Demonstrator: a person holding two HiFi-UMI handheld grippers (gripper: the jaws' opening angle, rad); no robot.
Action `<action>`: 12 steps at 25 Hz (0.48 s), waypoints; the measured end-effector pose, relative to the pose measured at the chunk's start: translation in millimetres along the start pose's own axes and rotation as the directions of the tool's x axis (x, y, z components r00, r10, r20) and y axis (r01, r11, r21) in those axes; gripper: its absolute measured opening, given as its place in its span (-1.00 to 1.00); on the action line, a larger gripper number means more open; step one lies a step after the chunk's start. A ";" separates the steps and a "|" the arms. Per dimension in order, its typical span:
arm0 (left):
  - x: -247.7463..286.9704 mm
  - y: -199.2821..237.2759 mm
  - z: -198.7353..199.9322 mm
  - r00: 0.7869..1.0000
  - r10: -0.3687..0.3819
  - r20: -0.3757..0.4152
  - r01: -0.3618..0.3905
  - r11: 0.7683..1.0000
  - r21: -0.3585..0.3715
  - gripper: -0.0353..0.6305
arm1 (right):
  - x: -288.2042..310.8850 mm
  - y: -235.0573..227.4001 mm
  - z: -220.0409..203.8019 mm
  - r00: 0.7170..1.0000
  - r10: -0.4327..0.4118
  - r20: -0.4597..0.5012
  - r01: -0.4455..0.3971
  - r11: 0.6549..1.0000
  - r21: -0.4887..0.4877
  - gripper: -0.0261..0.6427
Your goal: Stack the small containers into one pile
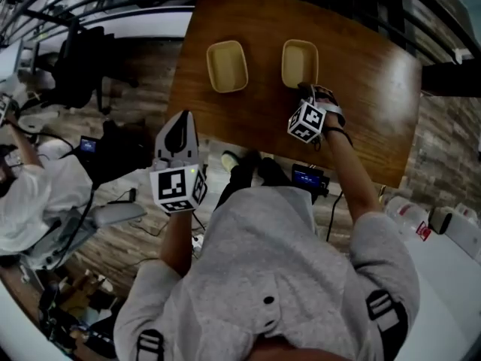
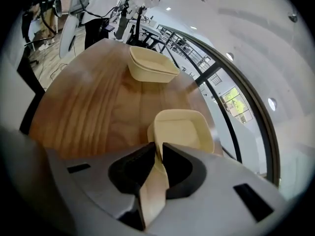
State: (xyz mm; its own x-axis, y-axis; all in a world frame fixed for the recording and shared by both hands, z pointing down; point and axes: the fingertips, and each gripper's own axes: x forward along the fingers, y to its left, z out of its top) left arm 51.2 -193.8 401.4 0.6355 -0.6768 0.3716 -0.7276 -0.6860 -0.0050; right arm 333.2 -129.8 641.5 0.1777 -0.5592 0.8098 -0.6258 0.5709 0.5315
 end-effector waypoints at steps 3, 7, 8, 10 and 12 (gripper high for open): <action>-11.3 -1.5 -0.6 1.000 0.008 -0.007 -0.008 1.000 0.000 -0.85 | -7.8 10.4 -0.7 1.000 0.004 0.003 -0.004 0.999 -0.037 -0.78; -8.0 -5.3 0.8 1.000 -0.003 -0.002 0.003 1.000 -0.001 -0.85 | -12.6 4.1 -10.0 1.000 -0.008 -0.016 0.007 0.999 -0.041 -0.83; -7.4 -3.6 0.1 1.000 -0.004 -0.002 0.004 1.000 -0.001 -0.85 | -12.7 4.8 -10.2 1.000 -0.008 -0.017 0.007 0.999 -0.039 -0.83; -3.6 8.3 3.6 1.000 -0.002 0.017 0.002 1.000 0.006 -0.85 | -9.6 -1.8 1.0 1.000 -0.026 -0.008 0.026 0.999 -0.041 -0.83; -4.0 20.2 0.2 1.000 -0.003 0.029 0.003 1.000 0.010 -0.85 | -11.2 -6.0 16.9 0.999 -0.050 -0.001 0.050 0.997 -0.051 -0.83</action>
State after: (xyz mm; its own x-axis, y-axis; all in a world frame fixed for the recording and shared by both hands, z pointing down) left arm 34.0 -205.0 399.6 0.6449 -0.6820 0.3449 -0.7233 -0.6904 -0.0128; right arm 322.1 -137.1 625.1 0.2092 -0.5864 0.7825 -0.5764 0.5725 0.5831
